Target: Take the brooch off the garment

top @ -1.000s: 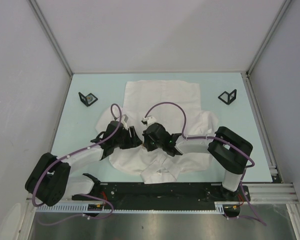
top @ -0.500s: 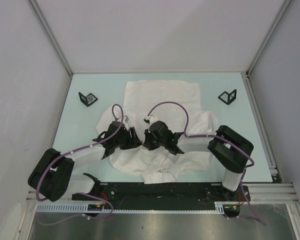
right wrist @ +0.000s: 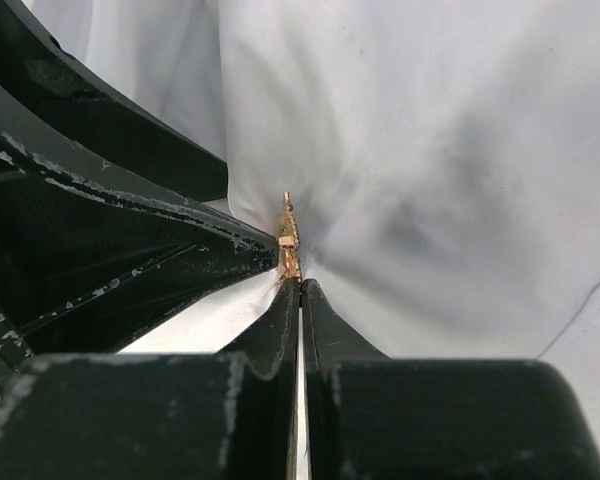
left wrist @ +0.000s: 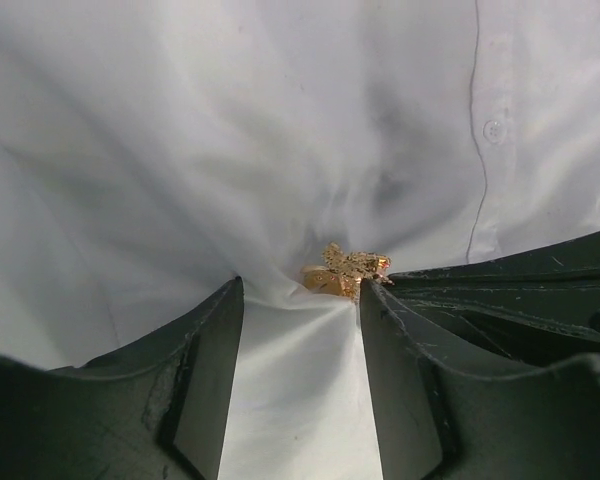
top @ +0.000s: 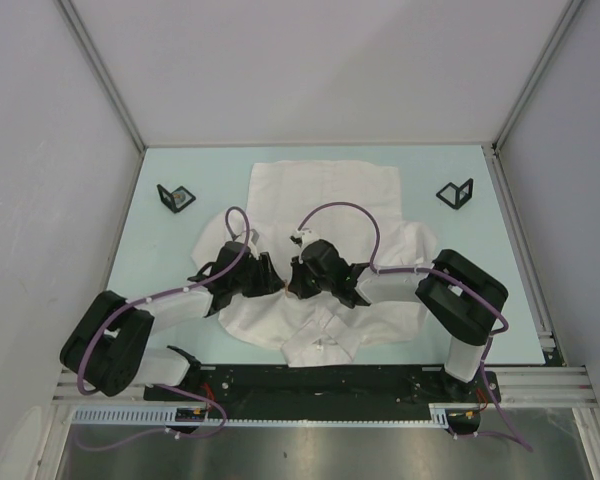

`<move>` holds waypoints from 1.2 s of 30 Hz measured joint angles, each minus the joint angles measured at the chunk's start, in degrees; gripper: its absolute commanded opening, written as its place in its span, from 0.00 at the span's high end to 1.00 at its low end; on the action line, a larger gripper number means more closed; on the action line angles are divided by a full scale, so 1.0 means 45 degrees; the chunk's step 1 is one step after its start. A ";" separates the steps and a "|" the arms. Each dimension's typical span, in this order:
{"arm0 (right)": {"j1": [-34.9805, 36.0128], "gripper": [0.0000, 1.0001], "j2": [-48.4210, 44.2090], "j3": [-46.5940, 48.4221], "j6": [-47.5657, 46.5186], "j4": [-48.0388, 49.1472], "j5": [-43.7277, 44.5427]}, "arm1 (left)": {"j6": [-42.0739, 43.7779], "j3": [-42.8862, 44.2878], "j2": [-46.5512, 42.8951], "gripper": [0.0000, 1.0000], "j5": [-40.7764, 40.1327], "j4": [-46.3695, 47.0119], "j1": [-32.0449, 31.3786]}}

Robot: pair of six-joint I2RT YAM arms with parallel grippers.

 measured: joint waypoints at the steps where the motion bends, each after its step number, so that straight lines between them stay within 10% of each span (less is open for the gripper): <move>1: -0.0010 1.00 0.0000 -0.0010 0.0005 0.0010 -0.0024 | 0.0005 0.0000 0.0039 0.45 -0.0005 0.0039 0.0000; 23: -0.0272 1.00 0.0019 -0.0131 0.0194 0.0267 -0.0087 | 0.0418 0.0369 0.1292 0.59 -0.0306 0.1370 -0.0316; 36: -0.0146 1.00 0.0029 -0.0175 0.0199 0.0355 -0.0520 | 0.0447 0.0019 -0.0403 0.37 -0.0670 -0.0461 -0.0393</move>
